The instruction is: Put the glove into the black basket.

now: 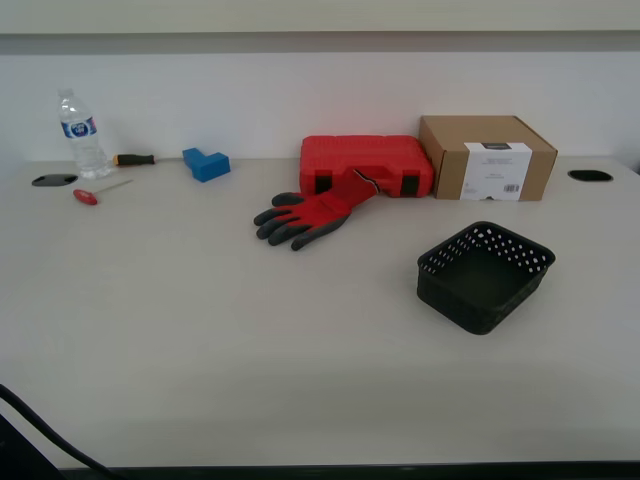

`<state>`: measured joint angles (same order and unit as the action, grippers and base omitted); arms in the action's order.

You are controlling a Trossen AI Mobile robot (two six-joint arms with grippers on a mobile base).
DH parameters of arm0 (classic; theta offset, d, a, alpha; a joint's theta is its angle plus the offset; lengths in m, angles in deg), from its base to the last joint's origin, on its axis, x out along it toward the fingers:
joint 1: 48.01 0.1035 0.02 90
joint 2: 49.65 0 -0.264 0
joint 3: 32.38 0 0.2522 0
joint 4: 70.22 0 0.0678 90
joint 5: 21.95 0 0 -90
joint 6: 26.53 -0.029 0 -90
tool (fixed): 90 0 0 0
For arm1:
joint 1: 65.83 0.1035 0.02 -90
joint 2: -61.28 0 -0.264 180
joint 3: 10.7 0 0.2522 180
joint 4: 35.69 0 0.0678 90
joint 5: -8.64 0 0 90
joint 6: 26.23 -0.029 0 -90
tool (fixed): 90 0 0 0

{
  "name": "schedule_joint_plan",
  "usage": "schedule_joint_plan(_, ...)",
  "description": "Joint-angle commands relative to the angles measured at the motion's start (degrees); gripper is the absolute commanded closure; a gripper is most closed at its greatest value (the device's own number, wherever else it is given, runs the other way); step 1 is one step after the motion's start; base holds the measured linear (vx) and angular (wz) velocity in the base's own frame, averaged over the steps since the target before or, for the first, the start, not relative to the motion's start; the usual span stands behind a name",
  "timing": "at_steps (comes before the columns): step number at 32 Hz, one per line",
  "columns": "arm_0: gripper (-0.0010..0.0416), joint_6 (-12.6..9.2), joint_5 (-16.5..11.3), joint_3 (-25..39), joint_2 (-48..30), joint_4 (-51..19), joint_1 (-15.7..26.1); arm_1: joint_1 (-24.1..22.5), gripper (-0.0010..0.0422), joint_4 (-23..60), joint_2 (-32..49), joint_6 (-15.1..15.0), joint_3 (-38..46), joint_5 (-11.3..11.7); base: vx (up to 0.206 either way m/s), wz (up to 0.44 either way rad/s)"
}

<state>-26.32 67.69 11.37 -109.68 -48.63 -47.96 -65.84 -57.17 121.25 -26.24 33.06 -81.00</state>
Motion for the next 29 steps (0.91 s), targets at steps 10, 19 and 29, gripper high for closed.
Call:
schedule_joint_plan(10,0.0405,-8.4,-11.5,3.3,0.0,1.0,0.1,0.0,0.0412,-0.2,0.0,0.0,0.0,0.1,0.0,0.0)
schedule_joint_plan(19,0.0405,-13.1,-20.8,19.8,-5.9,-14.5,0.5,0.0,0.0412,-0.2,0.0,0.0,0.0,0.1,0.0,0.0)
schedule_joint_plan(29,0.0405,-13.0,-31.5,41.7,-28.9,-32.5,8.3,0.0,0.0412,-0.1,0.0,0.0,0.0,0.1,0.0,0.0)
